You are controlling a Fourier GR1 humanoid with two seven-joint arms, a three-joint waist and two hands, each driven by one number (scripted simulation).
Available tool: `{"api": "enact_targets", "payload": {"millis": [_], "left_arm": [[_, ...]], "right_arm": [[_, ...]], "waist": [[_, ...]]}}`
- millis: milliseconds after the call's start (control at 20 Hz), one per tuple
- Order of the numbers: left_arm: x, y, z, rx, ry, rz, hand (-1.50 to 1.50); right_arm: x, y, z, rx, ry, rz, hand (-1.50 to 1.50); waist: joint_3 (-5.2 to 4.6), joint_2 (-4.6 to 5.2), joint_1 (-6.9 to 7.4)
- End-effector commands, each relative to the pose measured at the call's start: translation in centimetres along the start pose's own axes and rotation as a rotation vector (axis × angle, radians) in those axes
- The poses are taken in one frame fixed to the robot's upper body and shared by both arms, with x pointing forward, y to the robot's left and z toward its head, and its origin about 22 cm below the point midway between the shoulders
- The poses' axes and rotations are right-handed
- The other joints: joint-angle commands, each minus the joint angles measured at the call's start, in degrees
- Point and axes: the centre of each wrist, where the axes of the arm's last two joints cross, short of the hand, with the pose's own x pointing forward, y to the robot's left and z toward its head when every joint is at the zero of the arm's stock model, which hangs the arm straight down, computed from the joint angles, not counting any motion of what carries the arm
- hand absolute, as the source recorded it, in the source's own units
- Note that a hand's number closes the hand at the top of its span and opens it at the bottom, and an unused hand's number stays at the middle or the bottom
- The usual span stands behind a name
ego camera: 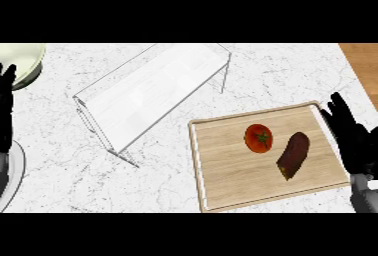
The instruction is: Pick the tomato from the tray and place it in the tiered shelf
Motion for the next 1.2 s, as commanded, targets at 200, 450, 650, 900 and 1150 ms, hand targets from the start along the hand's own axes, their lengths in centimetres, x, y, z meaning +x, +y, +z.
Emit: {"api": "enact_targets", "payload": {"millis": [200, 450, 650, 900, 1150], "left_arm": [[-4.9, -5.3, 4.5, -0.259, 0.331, 0.191, 0.0], [-6.8, -8.2, 6.9, -0.443, 0.478, 0.295, 0.0], [-7.3, -7.6, 6.5, -0.442, 0.473, 0.294, 0.0], [-6.7, -9.2, 6.3, -0.435, 0.501, 0.309, 0.0], [-8.6, -7.1, 6.6, -0.429, 0.514, 0.303, 0.0]], "right_arm": [[8.8, -2.5, -3.4, 0.245, -0.587, -0.094, 1.5], [4.2, -8.6, -5.5, 0.246, -0.386, 0.064, 1.5], [0.2, -8.9, -6.0, 0.383, -0.491, 0.011, -1.5], [2.6, -12.2, -6.8, 0.66, -0.541, 0.084, -1.5], [5.0, -13.8, -7.0, 0.794, -0.508, 0.185, -1.5]], "waist": [[-0.13, 0.37, 1.69], [-0.14, 1.23, 2.97], [-0.02, 1.22, 3.33], [-0.15, 0.55, 1.92], [-0.29, 0.14, 1.18]]}}
